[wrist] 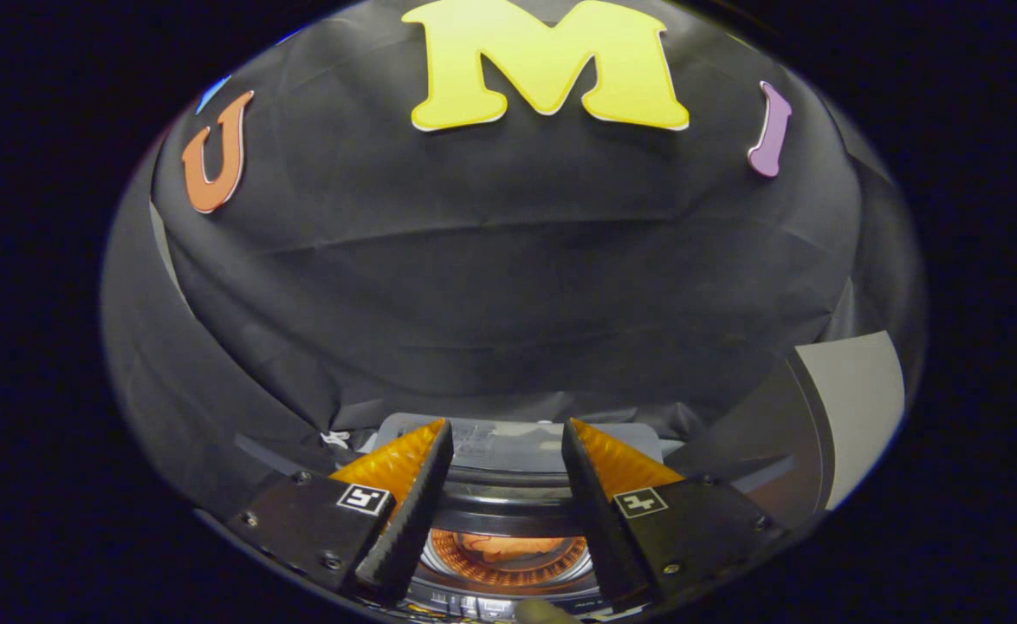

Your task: Put the clothes into the washing machine and then close the washing machine lid.

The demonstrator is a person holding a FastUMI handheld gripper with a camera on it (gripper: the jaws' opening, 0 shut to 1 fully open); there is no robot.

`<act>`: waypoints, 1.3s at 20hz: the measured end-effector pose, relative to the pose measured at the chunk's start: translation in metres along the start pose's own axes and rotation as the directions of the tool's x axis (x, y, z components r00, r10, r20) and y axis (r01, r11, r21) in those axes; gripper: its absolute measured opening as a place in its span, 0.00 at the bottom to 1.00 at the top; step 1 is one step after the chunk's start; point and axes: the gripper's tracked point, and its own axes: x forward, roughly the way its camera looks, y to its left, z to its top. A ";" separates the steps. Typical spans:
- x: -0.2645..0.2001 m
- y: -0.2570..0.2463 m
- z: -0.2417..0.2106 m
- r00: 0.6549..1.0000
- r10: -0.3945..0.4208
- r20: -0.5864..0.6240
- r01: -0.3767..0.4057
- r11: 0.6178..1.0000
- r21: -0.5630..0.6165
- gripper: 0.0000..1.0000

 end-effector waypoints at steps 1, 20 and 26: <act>-0.001 0.000 -0.001 1.000 0.000 0.002 0.000 1.000 -0.002 0.80; -0.036 0.008 -0.121 0.994 0.027 -0.104 -0.031 0.999 -0.039 0.82; -0.057 0.015 -0.163 0.989 0.034 -0.147 -0.050 0.993 -0.109 0.82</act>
